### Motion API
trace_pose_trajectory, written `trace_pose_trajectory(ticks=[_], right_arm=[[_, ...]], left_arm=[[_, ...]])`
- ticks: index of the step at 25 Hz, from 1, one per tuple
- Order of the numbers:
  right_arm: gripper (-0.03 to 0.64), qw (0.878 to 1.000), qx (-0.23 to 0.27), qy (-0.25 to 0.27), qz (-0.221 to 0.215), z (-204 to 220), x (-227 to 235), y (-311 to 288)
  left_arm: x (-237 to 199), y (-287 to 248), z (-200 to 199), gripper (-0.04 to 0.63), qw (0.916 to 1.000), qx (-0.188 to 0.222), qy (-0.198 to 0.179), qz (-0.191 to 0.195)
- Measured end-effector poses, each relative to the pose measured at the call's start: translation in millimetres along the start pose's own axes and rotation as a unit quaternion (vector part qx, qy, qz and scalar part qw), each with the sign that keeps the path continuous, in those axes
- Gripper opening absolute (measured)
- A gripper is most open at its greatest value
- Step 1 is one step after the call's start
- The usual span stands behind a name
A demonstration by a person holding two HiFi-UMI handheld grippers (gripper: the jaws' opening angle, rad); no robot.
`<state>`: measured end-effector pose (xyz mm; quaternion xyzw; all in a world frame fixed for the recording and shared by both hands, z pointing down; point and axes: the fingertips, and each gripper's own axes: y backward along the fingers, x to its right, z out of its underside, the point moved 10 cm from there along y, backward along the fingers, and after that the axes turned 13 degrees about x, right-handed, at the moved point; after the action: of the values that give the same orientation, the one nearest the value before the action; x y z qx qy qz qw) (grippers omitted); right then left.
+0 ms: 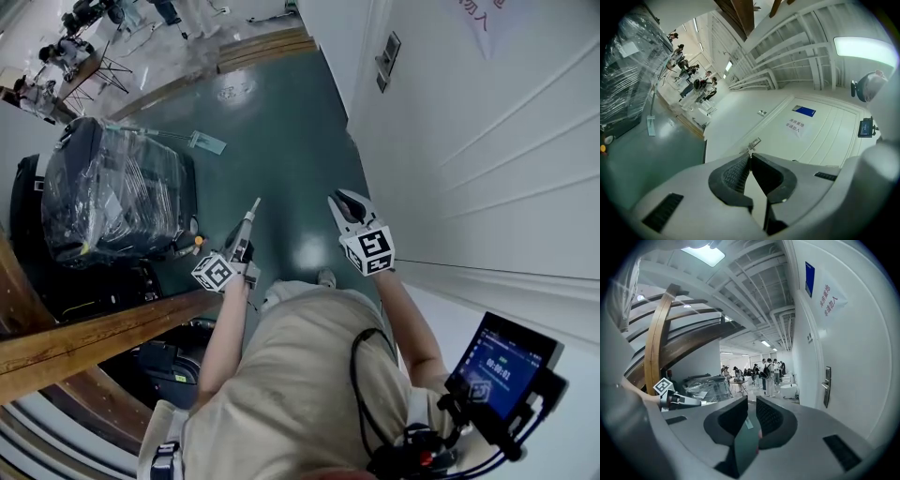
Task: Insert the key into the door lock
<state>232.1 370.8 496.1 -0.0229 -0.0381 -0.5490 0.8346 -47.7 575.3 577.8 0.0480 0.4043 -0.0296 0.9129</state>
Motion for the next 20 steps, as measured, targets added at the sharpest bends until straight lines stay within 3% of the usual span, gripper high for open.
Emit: trace_pose_trajectory(ticks=[8, 20], right_arm=[[0.061, 1.000, -0.003, -0.001, 0.024, 2, 26, 1], [0.061, 1.000, 0.017, 0.003, 0.023, -17, 22, -79]], left_arm=[[-2, -12, 1, 0.034, 0.9997, 0.014, 0.022, 0.004], [-41, -67, -61, 0.034, 0.9993, 0.010, 0.011, 0.034]])
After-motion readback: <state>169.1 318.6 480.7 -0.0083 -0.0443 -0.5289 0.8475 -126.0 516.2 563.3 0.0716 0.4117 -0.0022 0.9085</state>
